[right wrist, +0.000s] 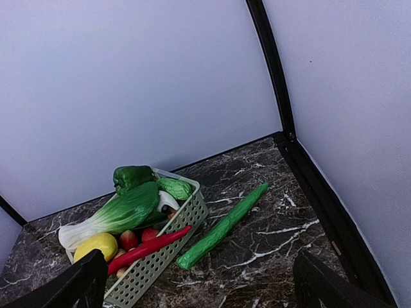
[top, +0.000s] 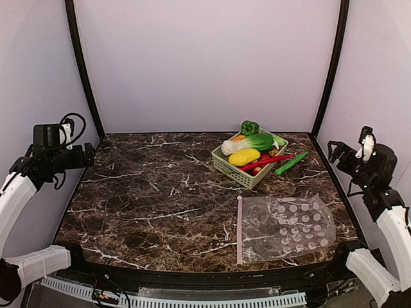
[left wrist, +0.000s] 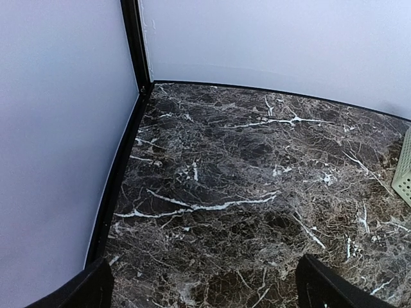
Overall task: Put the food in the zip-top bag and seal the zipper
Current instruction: Pick up the zipper food storage bag from the center of the board.
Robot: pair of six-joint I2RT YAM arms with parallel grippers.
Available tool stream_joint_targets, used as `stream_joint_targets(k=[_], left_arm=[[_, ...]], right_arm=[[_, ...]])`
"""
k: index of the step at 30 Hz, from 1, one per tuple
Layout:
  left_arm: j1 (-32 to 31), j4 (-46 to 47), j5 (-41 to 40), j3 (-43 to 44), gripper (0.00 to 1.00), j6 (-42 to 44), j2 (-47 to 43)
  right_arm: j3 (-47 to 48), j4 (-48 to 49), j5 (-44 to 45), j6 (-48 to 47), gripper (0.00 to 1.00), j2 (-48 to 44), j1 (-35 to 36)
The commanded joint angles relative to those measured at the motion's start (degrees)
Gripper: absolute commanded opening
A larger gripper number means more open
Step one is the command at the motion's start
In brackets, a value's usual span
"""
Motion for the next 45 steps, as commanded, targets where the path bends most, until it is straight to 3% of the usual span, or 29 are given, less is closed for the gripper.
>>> stream_joint_targets(k=[1, 7, 13, 20, 24, 29, 36, 45], left_arm=[[0.22, -0.83, -0.37, -1.26, 1.0, 0.35, -0.84], [0.22, -0.09, 2.38, -1.21, 1.0, -0.77, -0.95], [0.18, 1.48, 14.7, -0.31, 1.0, -0.17, -0.7], [-0.02, -0.06, 21.26, 7.02, 1.0, -1.73, 6.4], [-0.13, 5.07, 22.93, 6.29, 1.0, -4.3, 7.31], [-0.29, 9.16, 19.45, 2.69, 1.0, -5.55, 8.54], [-0.3, 7.66, 16.78, 0.54, 1.0, -4.39, 8.31], [-0.3, 7.07, 14.6, 0.0, 1.0, -4.1, 7.48]], right_arm=[[1.16, -0.37, -4.25, 0.39, 0.99, -0.21, -0.36], [4.44, -4.86, -7.08, -0.18, 0.98, 3.43, -0.37], [10.85, -12.59, -14.36, -0.02, 0.85, 11.25, 1.08], [17.27, -17.7, -5.15, 2.38, 0.81, 19.48, 19.76], [17.71, -17.92, 0.64, 6.48, 0.78, 25.19, 31.4], [17.14, -16.37, 8.76, 10.68, 0.78, 32.92, 43.95], [21.29, -16.05, 14.0, 14.87, 0.67, 44.22, 53.45], [32.64, -21.07, 20.15, 15.97, 0.55, 62.05, 59.05]])
